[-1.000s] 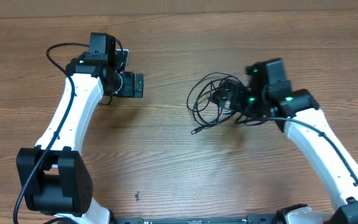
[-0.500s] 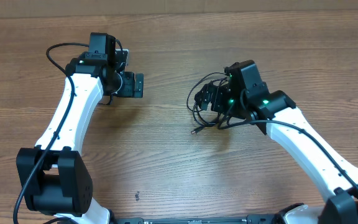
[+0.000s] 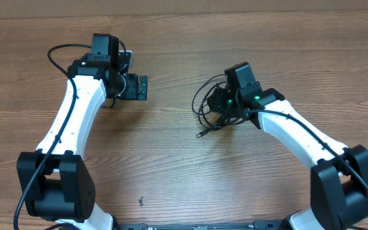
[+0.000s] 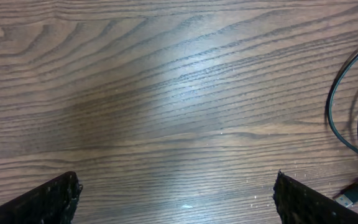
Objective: Untangle cables
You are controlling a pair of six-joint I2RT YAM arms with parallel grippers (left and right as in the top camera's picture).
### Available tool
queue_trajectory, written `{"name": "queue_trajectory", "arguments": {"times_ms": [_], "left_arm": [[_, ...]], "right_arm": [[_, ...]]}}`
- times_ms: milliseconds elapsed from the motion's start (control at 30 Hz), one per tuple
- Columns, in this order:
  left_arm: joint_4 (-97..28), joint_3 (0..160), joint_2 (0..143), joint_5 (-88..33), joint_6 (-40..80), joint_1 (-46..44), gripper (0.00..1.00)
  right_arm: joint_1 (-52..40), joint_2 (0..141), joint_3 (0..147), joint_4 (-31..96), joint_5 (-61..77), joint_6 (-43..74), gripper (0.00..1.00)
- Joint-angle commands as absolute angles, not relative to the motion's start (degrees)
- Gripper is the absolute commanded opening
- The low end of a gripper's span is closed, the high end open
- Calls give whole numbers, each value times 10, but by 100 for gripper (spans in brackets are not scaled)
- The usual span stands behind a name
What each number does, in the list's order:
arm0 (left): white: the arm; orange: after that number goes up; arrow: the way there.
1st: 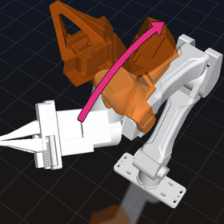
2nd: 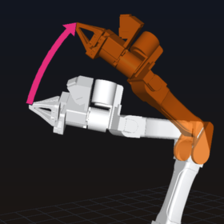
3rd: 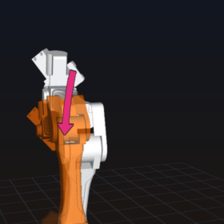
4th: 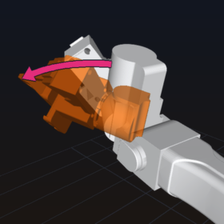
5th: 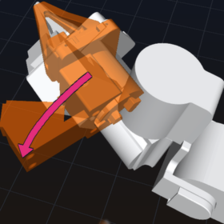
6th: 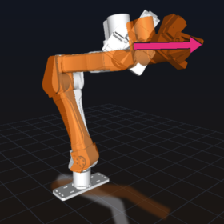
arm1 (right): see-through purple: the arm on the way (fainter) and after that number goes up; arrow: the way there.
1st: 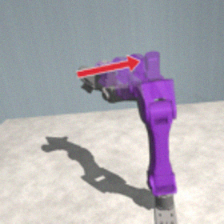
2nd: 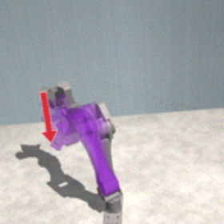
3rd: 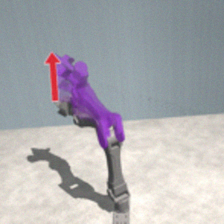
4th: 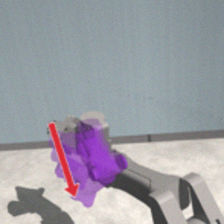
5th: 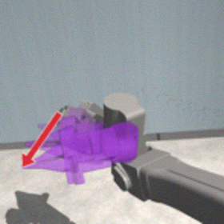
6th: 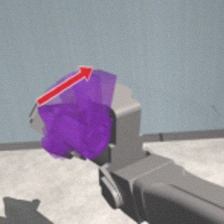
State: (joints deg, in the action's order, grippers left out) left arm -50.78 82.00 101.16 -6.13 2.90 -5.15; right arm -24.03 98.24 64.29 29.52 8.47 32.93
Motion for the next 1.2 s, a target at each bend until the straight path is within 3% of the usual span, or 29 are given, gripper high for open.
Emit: {"name": "queue_trajectory", "arguments": {"times_ms": [0, 233, 533, 867, 1067, 1167], "left_arm": [[-507, 817, 1011, -58, 28, -51, 100], [-507, 817, 1011, -58, 28, -51, 100], [-507, 817, 1011, -58, 28, -51, 100], [-507, 817, 1011, -58, 28, -51, 100], [-507, 817, 1011, -58, 28, -51, 100], [-507, 817, 1011, -58, 28, -51, 100]], "right_arm": [[-241, 997, 649, 293, 82, 328, 4], [-241, 978, 667, 324, 154, 329, 4], [-241, 848, 807, 448, 151, 328, 4], [-240, 730, 956, 442, 151, 328, 4], [-240, 704, 985, 413, 150, 328, 4], [-241, 712, 985, 458, 93, 314, 4]]}}
